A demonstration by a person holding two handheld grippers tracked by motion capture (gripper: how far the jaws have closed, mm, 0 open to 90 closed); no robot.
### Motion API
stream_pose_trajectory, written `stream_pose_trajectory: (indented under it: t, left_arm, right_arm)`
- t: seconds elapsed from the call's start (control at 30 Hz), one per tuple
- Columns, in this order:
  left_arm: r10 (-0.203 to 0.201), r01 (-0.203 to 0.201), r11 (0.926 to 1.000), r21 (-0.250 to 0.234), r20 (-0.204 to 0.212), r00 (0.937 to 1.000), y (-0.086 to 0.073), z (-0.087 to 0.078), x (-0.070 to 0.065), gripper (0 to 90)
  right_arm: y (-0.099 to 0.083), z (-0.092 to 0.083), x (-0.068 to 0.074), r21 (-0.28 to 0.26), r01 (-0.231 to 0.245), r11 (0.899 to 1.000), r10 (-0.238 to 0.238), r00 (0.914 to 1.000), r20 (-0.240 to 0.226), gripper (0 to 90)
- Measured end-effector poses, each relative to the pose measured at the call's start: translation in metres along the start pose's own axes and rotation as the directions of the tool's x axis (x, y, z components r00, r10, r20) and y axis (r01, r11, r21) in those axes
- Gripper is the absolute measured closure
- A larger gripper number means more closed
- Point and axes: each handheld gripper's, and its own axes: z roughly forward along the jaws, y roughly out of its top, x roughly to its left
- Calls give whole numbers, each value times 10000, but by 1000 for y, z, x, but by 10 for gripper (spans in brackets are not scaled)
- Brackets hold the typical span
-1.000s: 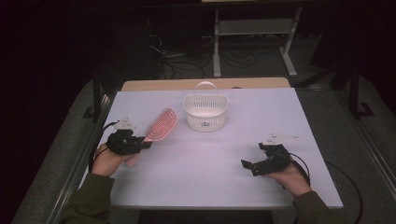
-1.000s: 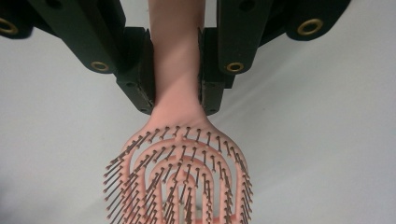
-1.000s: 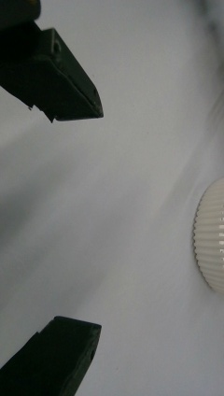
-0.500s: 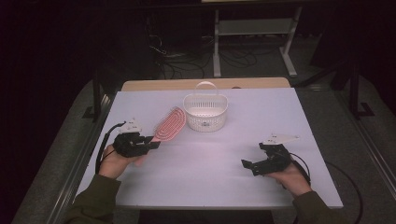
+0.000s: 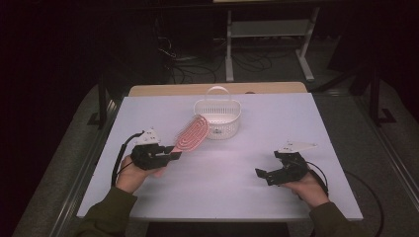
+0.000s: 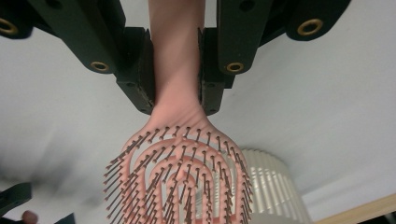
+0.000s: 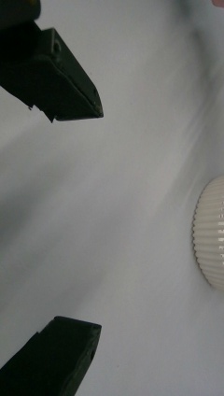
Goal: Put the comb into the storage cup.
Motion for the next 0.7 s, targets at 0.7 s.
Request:
stream_pose_trajectory:
  t: [0.7]
  left_arm:
    - [-38,58,9979,-648,299,9995,3,26,-23,702]
  right_arm:
    - [4,-1,1,-301,-127,9995,119,9996,-256,0]
